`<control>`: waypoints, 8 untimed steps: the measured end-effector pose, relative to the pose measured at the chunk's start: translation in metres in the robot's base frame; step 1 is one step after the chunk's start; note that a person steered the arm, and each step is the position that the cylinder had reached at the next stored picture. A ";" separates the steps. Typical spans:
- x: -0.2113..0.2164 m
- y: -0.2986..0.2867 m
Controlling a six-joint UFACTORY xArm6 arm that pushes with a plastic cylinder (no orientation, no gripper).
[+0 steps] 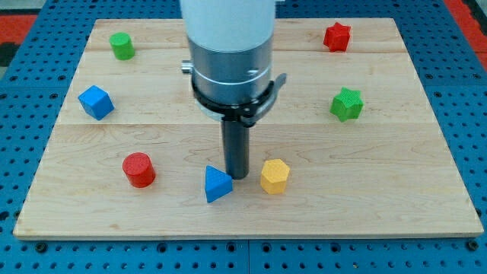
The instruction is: Move the hexagon to parallel right of triangle
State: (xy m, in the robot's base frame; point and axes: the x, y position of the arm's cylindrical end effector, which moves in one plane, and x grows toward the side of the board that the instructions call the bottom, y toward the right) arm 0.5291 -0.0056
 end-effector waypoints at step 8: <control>0.029 0.111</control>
State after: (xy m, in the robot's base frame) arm 0.5586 0.1058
